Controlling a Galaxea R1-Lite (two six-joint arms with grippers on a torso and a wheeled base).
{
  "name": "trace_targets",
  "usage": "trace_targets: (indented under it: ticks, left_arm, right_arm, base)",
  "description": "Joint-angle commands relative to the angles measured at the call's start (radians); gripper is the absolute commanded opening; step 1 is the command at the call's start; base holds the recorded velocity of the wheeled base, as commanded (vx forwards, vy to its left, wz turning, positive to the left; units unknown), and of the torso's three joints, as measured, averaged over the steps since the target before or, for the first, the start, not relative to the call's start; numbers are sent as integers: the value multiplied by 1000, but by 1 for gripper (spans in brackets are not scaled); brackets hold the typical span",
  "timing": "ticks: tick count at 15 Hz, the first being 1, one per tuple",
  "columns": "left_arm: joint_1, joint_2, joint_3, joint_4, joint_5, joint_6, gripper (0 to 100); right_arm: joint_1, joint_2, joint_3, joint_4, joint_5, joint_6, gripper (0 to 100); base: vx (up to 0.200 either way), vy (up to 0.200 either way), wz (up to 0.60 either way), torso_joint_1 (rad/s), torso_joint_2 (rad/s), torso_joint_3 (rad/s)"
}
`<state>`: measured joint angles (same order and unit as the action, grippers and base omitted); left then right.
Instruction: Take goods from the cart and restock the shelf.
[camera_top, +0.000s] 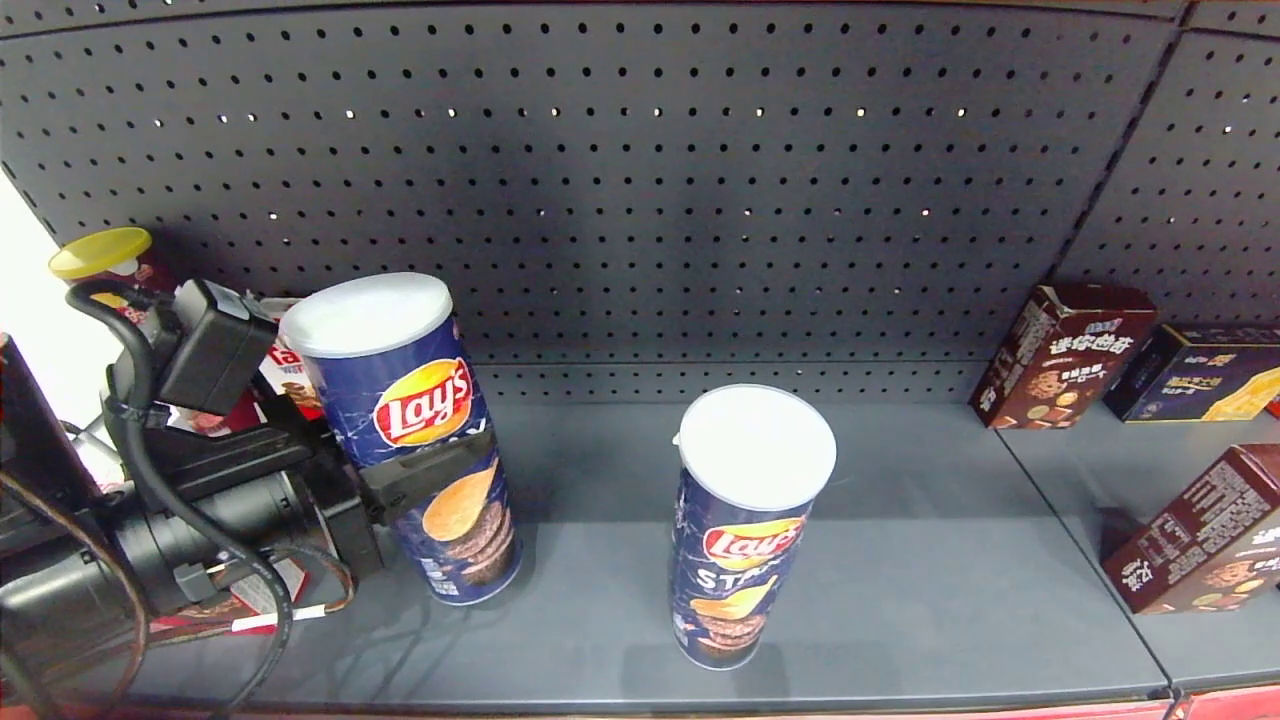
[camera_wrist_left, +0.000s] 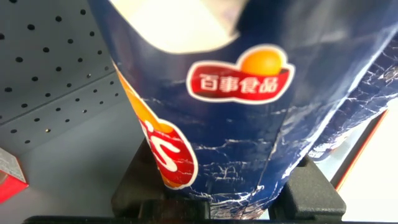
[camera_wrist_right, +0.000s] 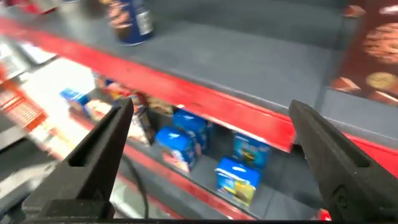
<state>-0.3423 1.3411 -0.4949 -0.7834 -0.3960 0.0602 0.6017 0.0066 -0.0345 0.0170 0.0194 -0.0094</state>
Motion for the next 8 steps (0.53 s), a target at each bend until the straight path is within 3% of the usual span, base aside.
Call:
trace_targets:
  ticks: [1,2,4,6,8]
  left_arm:
    - [-3,1,-5,0,-1,1,0]
    - [-4,1,-5,-2,-3,1,0]
    - [-14,1,-1,-2,-3,1,0]
    - [-14,3,-5,-5,-3,1,0]
    - [-15,1,-5,-5,-3,1,0]
  right_arm:
    - [27,-7,-1,8,-7,-9,100]
    - [10,-7,-1,9,-7,-9,100]
    - [-118,-7,-1,9,-114,-6,100]
    - [-379,96,-1,9,-81,12,100]
    - [-402,101,34,-20,-19,-6,100]
  base:
    - [0,0,0,0,0,0]
    - [0,0,0,0,0,0]
    - [0,0,0,0,0,0]
    - [0,0,0,0,0,0]
    - [0,0,0,0,0,0]
